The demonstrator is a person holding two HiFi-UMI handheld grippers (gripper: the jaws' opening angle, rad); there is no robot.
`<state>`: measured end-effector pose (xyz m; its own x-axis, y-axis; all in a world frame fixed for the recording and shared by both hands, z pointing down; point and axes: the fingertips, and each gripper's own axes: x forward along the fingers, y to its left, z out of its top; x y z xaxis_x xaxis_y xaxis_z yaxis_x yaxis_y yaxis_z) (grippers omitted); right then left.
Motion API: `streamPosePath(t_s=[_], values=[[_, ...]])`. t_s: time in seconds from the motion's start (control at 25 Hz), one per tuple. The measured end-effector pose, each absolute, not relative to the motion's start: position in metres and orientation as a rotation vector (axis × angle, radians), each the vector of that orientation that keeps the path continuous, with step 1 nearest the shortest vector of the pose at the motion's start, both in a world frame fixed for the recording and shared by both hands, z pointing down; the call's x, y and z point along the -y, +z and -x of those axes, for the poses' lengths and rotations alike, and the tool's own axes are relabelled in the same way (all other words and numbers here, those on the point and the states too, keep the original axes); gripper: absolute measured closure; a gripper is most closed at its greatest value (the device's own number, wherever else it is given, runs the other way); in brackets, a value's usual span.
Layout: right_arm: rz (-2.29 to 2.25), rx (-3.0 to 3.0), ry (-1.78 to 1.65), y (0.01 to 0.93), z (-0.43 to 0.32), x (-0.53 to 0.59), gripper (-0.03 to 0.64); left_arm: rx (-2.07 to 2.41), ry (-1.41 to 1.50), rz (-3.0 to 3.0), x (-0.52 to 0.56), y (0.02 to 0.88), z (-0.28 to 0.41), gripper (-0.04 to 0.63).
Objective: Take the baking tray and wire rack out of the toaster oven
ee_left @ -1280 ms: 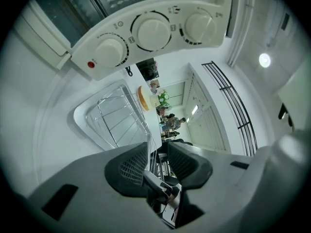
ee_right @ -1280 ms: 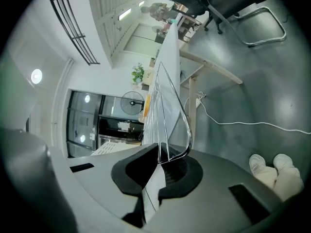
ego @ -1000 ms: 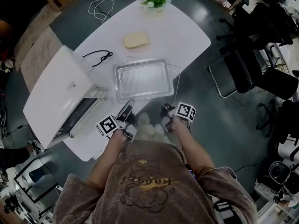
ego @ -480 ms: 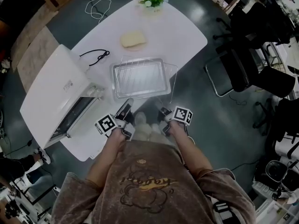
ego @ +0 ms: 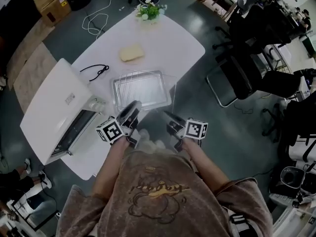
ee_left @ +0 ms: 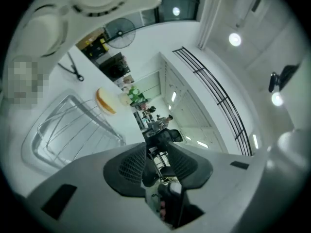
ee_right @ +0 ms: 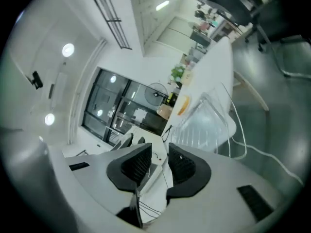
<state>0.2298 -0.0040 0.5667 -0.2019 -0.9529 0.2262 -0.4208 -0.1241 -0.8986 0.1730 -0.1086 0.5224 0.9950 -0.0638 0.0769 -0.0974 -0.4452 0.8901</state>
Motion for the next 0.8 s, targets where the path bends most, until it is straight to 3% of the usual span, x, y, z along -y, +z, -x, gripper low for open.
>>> streamPosePath(t_s=[0.48, 0.72, 0.8], values=[[1.983, -2.205, -0.362, 0.377, -0.256, 0.020, 0.557, -0.052, 0.084, -2.654, 0.106, 0.395, -0.197, 0.459], [2.122, -2.099, -0.144, 0.353, -0.262, 0.006, 0.558, 0.042, 0.090, -2.817, 0.096, 0.380, -0.190, 0.440], [2.151, -2.058, -0.113, 0.361, -0.266, 0.001, 0.585, 0.092, 0.089, -2.869, 0.096, 0.384, -0.187, 0.472]])
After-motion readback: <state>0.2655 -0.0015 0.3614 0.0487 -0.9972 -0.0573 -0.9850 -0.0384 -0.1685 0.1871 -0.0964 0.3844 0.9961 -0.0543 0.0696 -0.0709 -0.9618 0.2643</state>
